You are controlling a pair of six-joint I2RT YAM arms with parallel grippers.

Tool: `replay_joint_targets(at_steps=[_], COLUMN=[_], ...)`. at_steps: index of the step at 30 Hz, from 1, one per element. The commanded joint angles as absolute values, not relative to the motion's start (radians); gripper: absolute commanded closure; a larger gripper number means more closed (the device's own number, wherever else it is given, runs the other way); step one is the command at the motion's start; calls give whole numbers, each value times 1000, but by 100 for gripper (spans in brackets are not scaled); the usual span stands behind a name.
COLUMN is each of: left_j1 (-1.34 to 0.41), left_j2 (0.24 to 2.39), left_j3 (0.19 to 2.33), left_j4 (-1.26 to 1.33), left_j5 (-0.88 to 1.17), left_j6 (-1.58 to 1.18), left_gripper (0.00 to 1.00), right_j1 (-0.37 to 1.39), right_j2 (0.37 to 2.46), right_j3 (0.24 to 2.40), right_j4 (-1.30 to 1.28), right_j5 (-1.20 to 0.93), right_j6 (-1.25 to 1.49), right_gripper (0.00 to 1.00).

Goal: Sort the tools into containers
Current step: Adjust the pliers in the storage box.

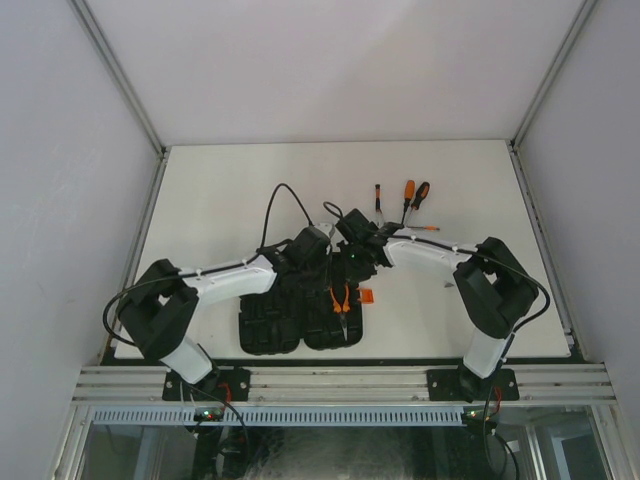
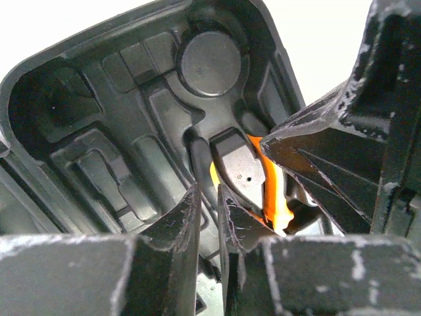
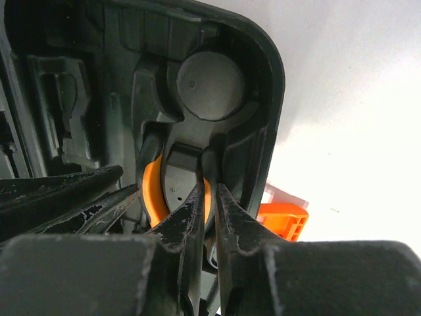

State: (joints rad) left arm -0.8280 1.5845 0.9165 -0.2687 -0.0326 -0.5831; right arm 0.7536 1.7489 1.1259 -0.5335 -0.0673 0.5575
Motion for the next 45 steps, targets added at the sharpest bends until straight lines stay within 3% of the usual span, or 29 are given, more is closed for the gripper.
replay_joint_targets(at_steps=[1, 21, 45], left_j1=[-822, -822, -834], left_j2=[1591, 1667, 1744], left_j3=[909, 924, 910], left_j4=[-224, -196, -183], left_j5=[-28, -8, -3], left_j6=[-574, -628, -626], left_gripper=[80, 81, 97], right_j1=[774, 790, 779], right_j2=[1781, 1838, 1863], right_j3=[1176, 1151, 1112], right_j4=[-555, -551, -512], right_j5=[-15, -21, -58], right_j6=[545, 543, 556], right_gripper=[91, 99, 100])
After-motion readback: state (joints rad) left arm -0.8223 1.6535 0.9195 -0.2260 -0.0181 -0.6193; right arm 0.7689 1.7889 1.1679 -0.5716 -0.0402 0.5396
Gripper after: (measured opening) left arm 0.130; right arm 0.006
